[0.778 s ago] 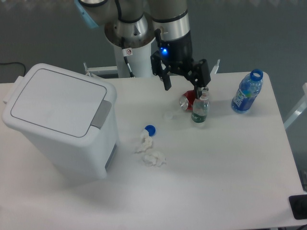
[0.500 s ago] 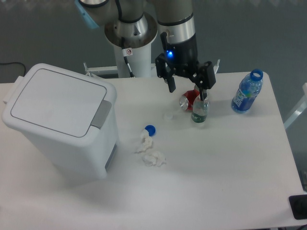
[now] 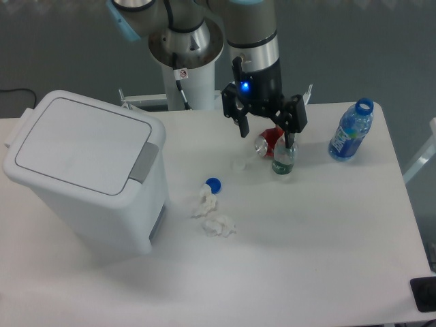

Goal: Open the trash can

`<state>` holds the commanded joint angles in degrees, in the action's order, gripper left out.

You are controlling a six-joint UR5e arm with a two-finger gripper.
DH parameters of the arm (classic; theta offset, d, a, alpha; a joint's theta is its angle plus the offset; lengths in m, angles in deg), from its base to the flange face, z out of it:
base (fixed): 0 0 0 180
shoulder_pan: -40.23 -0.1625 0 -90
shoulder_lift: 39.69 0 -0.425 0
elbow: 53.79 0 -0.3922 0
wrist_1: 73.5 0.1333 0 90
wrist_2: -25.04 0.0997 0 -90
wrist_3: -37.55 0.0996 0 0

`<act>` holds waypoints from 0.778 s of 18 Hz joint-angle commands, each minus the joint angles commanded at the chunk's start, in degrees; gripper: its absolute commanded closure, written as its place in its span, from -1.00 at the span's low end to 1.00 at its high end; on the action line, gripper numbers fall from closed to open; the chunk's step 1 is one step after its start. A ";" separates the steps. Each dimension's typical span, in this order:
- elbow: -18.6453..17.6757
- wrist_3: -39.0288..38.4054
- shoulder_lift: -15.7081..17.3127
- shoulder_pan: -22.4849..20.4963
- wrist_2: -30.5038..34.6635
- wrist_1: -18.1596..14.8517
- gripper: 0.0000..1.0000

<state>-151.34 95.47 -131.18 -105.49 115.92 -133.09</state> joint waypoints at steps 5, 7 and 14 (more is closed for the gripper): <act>0.52 -5.70 0.00 -0.44 -3.86 0.00 -1.00; 1.40 -8.34 -0.09 -0.53 -4.83 0.00 -1.00; 5.88 -17.14 -2.64 -0.44 -4.75 0.26 -1.00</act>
<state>-145.46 78.34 -133.82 -105.93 111.17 -132.82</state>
